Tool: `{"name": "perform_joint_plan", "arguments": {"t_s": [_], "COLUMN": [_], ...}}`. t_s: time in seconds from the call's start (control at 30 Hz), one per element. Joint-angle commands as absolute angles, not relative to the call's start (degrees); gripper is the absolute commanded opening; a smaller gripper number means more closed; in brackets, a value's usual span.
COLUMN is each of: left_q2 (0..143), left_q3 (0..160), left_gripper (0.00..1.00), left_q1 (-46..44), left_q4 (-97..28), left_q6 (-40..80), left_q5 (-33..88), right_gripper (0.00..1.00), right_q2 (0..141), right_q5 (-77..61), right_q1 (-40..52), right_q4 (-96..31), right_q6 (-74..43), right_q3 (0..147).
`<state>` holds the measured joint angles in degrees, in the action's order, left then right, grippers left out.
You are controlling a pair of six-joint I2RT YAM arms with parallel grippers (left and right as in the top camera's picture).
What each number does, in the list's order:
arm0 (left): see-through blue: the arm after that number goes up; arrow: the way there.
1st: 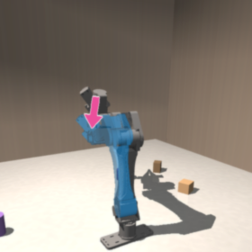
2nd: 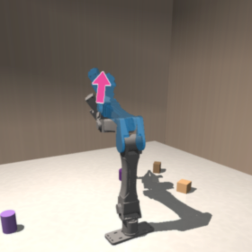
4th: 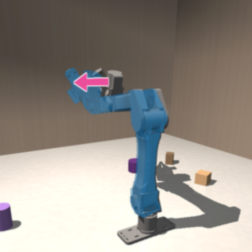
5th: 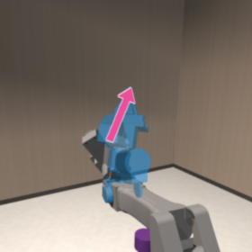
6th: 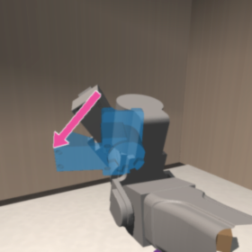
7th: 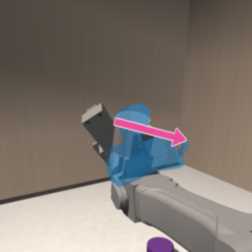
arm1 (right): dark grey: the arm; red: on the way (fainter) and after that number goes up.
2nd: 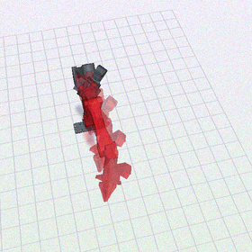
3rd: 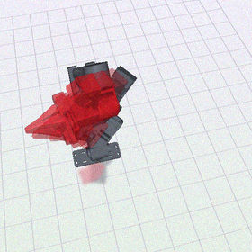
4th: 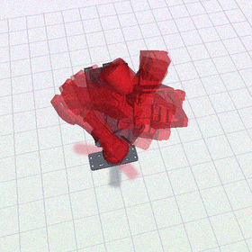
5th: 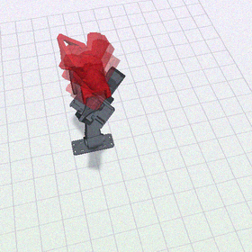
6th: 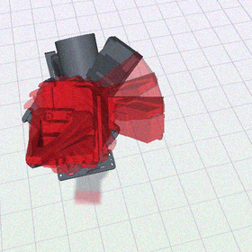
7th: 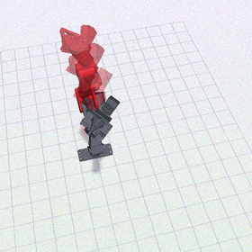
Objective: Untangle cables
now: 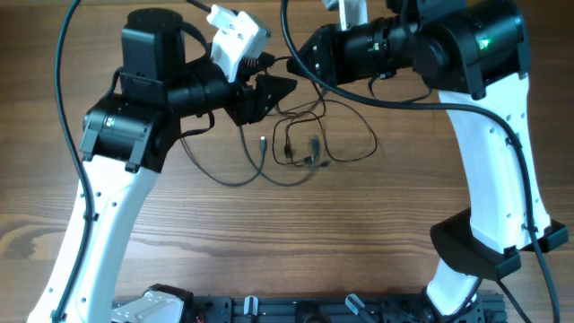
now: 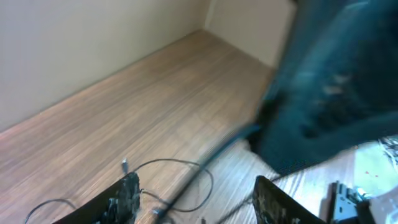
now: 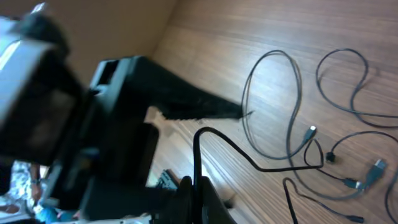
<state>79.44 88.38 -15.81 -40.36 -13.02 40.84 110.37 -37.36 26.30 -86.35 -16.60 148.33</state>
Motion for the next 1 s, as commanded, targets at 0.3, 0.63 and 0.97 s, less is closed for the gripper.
{"name": "perform_joint_plan", "arguments": {"t_s": [0.3,0.63,0.97], "left_q2": [79.22,76.18,70.17], "left_q3": [88.9,88.9,88.9], "left_gripper": [0.4,0.04,0.04], "left_q1": [-15.88,-15.86,-15.86], "left_q4": [-37.41,-29.56,-17.21], "left_q6": [-13.02,-1.76,23.2], "left_q5": [39.18,41.36,20.88], "right_gripper": [0.04,0.56,1.0], "right_q2": [110.69,110.69,110.69], "right_q5": [-37.21,-30.63,-29.58], "right_q1": [26.5,26.48,26.48], "right_q4": [-88.12,-89.41,-90.3], "right_q6": [-16.51,-16.6,-16.51], "right_q3": [148.4,148.4,148.4]}}
